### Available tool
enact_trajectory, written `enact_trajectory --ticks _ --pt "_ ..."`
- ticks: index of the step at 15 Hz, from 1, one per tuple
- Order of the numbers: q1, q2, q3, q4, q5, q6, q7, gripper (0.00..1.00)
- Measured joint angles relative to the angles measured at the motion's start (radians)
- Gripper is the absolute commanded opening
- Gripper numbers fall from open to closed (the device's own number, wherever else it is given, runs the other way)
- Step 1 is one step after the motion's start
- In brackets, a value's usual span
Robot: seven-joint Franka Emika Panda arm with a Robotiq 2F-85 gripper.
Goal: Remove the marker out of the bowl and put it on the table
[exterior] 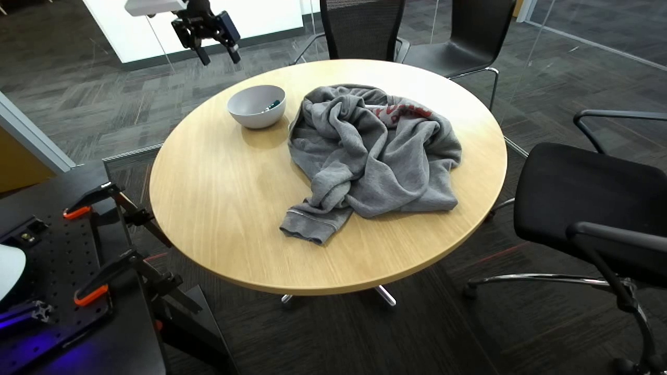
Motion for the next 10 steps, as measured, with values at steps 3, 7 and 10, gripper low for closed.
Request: enact_trajectory --ticks 3,7,10 --pt "0.000 0.063 -0.002 0.031 0.000 -0.001 0.000 1.00" --pt "0.000 0.101 -0.002 0.053 0.000 -0.001 0.000 1.00" --pt "0.000 0.101 -0.002 0.056 0.000 -0.002 0.000 1.00"
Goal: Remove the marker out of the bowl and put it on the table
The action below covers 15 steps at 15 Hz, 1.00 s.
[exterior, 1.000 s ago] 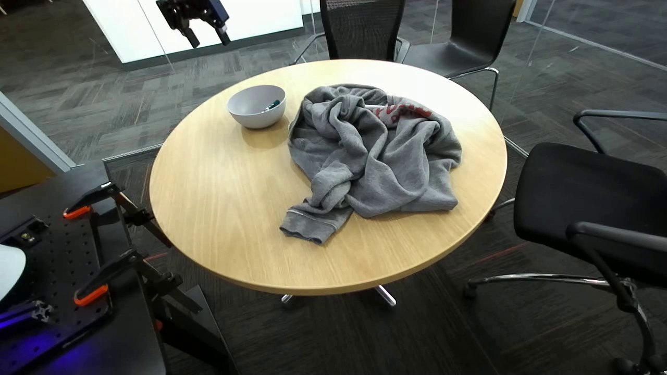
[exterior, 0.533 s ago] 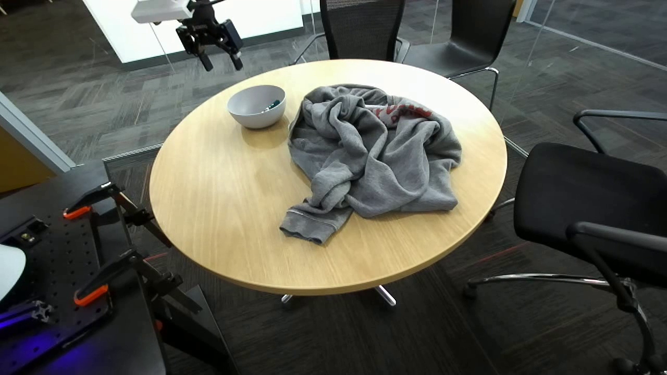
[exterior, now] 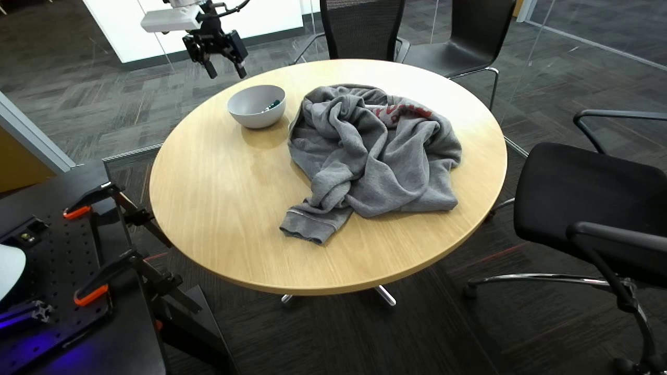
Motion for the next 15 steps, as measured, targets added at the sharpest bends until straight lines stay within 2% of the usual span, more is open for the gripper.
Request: enact_trajectory --ticks 7,15 --pt "0.000 0.030 0.000 0.016 0.003 0.011 -0.004 1.00" --pt "0.000 0.155 -0.002 0.122 0.003 0.023 -0.004 1.00"
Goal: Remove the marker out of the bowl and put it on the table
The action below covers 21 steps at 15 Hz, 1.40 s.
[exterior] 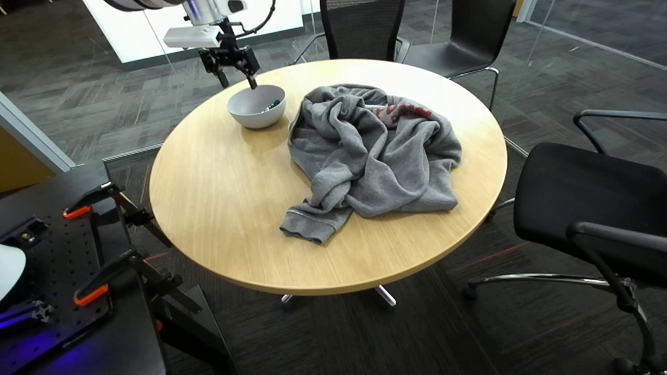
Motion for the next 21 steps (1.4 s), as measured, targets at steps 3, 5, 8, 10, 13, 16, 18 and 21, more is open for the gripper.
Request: enact_trajectory --ticks 3,5,8,10,13,16,18,21 --pt "0.001 0.051 -0.005 0.044 0.000 0.000 0.000 1.00" --pt "0.001 0.082 -0.013 0.071 0.000 0.000 0.000 1.00" --pt "0.001 0.121 -0.023 0.105 0.001 0.000 0.000 1.00" --pt "0.001 0.143 -0.026 0.124 0.004 0.000 0.000 1.00" --pt "0.001 0.175 -0.026 0.152 0.011 0.000 0.000 1.00" --pt "0.001 0.207 -0.027 0.180 0.014 0.000 0.000 1.00" --pt "0.001 0.225 -0.028 0.197 0.016 0.000 0.000 0.75" --pt "0.001 0.246 -0.031 0.218 0.018 -0.001 0.000 0.58"
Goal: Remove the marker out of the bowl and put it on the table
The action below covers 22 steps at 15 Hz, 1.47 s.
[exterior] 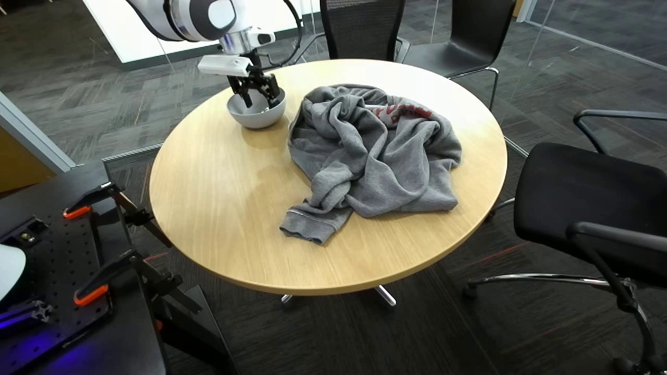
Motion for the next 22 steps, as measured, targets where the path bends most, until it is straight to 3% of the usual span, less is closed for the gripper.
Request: enact_trajectory --ticks 5,8,10,16,22 --pt "0.000 0.021 -0.005 0.020 0.001 0.000 0.000 0.18" --pt "0.000 0.024 -0.005 0.024 0.001 0.000 0.000 0.00" --pt "0.000 0.024 -0.006 0.025 0.001 0.000 0.000 0.05" --pt "0.000 -0.008 -0.013 0.022 0.001 0.002 0.002 0.05" --pt "0.012 -0.159 -0.041 -0.069 0.000 0.011 0.045 0.05"
